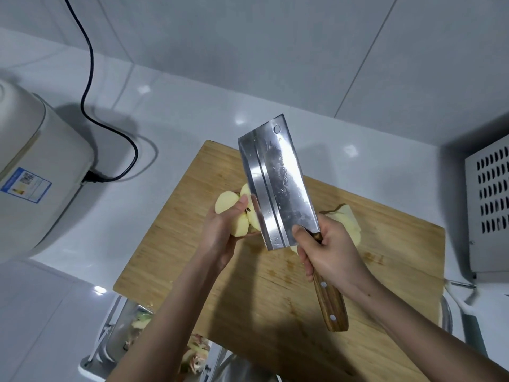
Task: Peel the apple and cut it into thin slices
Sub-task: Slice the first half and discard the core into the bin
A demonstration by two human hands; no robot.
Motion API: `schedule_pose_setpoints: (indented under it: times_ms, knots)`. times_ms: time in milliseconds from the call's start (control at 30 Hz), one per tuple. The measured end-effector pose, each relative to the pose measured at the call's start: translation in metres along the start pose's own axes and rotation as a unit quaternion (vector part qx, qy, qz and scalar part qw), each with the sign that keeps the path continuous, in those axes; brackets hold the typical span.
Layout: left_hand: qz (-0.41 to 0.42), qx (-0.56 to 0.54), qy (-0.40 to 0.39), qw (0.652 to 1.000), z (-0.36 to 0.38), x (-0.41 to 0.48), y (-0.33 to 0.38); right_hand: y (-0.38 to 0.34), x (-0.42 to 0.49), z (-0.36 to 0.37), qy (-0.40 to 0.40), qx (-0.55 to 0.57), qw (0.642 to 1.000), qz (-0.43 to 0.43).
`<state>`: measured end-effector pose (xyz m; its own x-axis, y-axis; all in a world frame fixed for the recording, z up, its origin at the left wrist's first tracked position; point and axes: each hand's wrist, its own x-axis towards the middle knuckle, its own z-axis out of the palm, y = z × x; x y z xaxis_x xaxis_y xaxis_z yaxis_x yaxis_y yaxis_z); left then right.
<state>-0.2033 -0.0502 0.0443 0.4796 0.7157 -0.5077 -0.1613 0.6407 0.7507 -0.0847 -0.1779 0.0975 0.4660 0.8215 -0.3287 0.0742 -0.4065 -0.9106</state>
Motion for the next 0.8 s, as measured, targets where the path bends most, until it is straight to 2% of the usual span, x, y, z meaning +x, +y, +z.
schedule_pose_setpoints:
  times_ms: [300,567,700,800]
  knots:
    - [0.009,-0.017,0.047,0.999,0.012,-0.009,-0.002,-0.002,-0.004,0.002,0.018,-0.005,1.0,0.003]
    - [-0.002,0.028,-0.017,0.999,0.007,-0.012,0.016,-0.012,-0.007,-0.005,-0.02,-0.014,1.0,0.015]
    - [-0.008,0.06,-0.029,0.998,0.004,-0.009,0.023,-0.016,-0.007,-0.008,-0.033,-0.016,0.999,0.025]
    - [0.004,0.038,-0.011,0.999,0.01,-0.011,0.021,-0.014,-0.006,-0.002,-0.01,-0.023,1.0,0.005]
